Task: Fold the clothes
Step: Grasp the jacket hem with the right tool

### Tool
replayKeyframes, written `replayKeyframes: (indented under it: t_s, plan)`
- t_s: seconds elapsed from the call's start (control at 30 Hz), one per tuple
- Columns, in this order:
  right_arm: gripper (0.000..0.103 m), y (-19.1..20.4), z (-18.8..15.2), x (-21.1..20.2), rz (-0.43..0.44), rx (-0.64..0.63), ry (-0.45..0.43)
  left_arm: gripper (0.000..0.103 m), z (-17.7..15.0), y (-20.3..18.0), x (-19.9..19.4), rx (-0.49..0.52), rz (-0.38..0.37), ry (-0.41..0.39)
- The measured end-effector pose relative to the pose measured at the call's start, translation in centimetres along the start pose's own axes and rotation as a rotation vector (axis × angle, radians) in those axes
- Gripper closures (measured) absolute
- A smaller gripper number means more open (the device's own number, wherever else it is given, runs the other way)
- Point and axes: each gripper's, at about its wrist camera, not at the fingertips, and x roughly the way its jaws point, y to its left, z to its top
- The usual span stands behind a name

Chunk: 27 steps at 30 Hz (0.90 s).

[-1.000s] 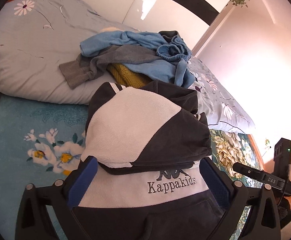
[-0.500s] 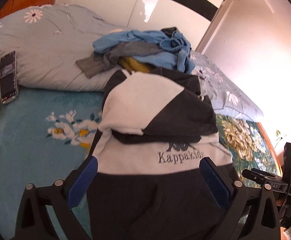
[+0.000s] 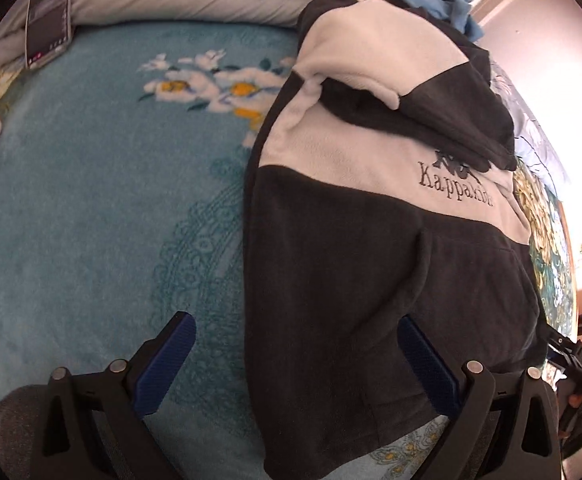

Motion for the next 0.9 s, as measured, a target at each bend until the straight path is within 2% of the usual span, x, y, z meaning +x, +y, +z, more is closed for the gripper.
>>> replayKeyframes:
  t_s: [0.13,0.2,0.23,0.33,0.37,0.4,0.43,0.5,0.53,0.6,0.63,0.67,0.73,0.9]
  plan:
    - [0.004,-1.0,0.0,-0.1,0.071,0.079,0.008,0.005,-0.3,0.6,1.1,-0.037,-0.041,0.071]
    - [0.02,-1.4,0.1,-0.2,0.097,0.108,0.015,0.016,-0.5,0.7,1.3,-0.048,-0.052,0.097]
    - [0.025,-1.6,0.2,-0.2,0.109,0.121,0.019,0.017,-0.7,0.8,1.5,-0.054,-0.057,0.11]
    - [0.05,-2.3,0.4,-0.1,0.166,0.166,0.042,0.024,-1.0,0.9,1.4,-0.069,-0.084,0.135]
    - [0.063,-2.5,0.4,0.0,0.187,0.179,0.05,0.029,-1.3,1.0,1.3,-0.076,-0.103,0.145]
    - [0.071,-2.5,0.4,0.2,0.2,0.183,0.058,0.033,-1.5,1.0,1.2,-0.085,-0.123,0.16]
    - [0.074,-2.4,0.4,0.3,0.206,0.179,0.068,0.036,-1.8,1.1,1.2,-0.092,-0.132,0.173]
    - [0.087,-2.1,0.5,0.4,0.217,0.17,0.082,0.054,-2.5,1.2,1.2,-0.105,-0.149,0.211]
    - [0.089,-2.0,0.6,0.4,0.224,0.167,0.085,0.059,-2.9,1.2,1.0,-0.11,-0.149,0.22]
    - [0.092,-1.8,0.9,0.2,0.236,0.159,0.089,0.08,-3.4,1.3,0.6,-0.121,-0.156,0.232]
    - [0.092,-1.7,1.0,0.1,0.242,0.154,0.089,0.084,-3.6,1.4,0.4,-0.128,-0.165,0.233]
    - [0.093,-1.7,1.1,-0.2,0.257,0.155,0.082,0.093,-3.7,1.5,0.0,-0.131,-0.177,0.228]
    - [0.093,-1.7,1.3,-0.9,0.29,0.159,0.065,0.093,-3.8,1.5,-0.8,-0.127,-0.208,0.204]
    - [0.093,-1.2,2.7,-2.7,0.406,0.184,-0.001,0.095,-2.5,2.2,-3.8,-0.19,-0.366,0.122]
